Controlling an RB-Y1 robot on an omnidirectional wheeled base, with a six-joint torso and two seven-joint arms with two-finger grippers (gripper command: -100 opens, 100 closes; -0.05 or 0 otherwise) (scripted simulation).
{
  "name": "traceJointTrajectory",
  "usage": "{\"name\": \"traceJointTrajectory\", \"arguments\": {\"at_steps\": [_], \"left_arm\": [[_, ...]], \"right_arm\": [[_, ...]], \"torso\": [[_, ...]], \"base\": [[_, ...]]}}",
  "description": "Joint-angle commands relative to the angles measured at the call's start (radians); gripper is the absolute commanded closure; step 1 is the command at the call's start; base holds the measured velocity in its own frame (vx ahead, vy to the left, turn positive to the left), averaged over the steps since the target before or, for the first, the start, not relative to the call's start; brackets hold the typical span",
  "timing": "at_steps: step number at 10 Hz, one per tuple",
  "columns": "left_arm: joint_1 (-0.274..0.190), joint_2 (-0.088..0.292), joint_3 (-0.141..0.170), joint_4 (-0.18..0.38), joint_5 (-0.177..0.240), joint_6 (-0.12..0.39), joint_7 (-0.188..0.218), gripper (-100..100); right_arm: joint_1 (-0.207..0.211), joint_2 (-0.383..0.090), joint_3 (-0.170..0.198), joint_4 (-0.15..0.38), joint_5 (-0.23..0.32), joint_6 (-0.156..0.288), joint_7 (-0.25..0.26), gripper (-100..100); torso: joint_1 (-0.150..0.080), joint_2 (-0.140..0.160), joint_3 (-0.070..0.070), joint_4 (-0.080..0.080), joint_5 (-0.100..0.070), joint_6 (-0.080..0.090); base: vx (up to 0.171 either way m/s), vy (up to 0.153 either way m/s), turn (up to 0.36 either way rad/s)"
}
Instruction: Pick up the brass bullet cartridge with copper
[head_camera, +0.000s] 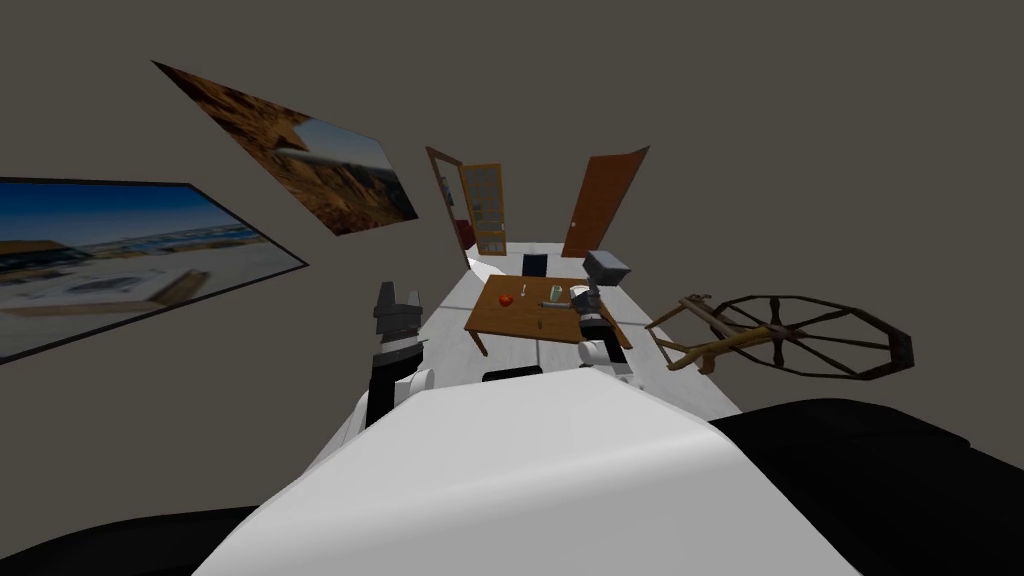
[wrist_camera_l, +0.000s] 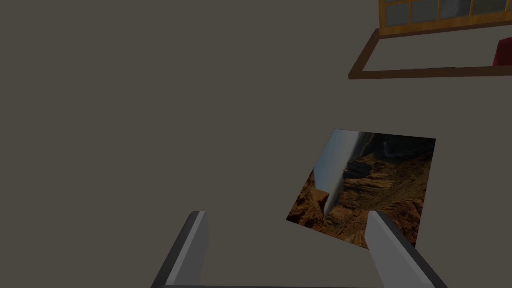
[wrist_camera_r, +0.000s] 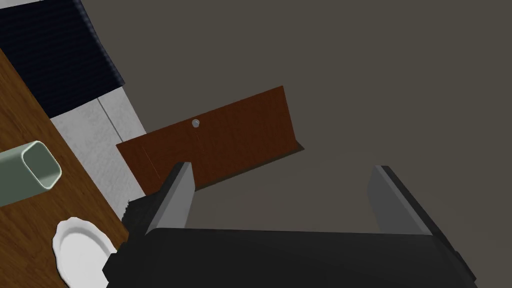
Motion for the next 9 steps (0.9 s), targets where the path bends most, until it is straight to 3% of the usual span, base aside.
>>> {"name": "traceJointTrajectory", "arguments": {"at_steps": [1,9], "left_arm": [[0.000,0.000,0.000,0.000,0.000,0.000,0.000,0],[0.000,0.000,0.000,0.000,0.000,0.000,0.000,0]], "right_arm": [[-0.019,-0.004,-0.017,0.040,-0.017,0.021,-0.031,-100],[-0.107,-0.024,-0.130,0.258,-0.132,0.176,-0.239,-100]], "torso": [[0.000,0.000,0.000,0.000,0.000,0.000],[0.000,0.000,0.000,0.000,0.000,0.000]], "base": [[0.008,0.018,0.035],[0.018,0.036,0.051]]}}
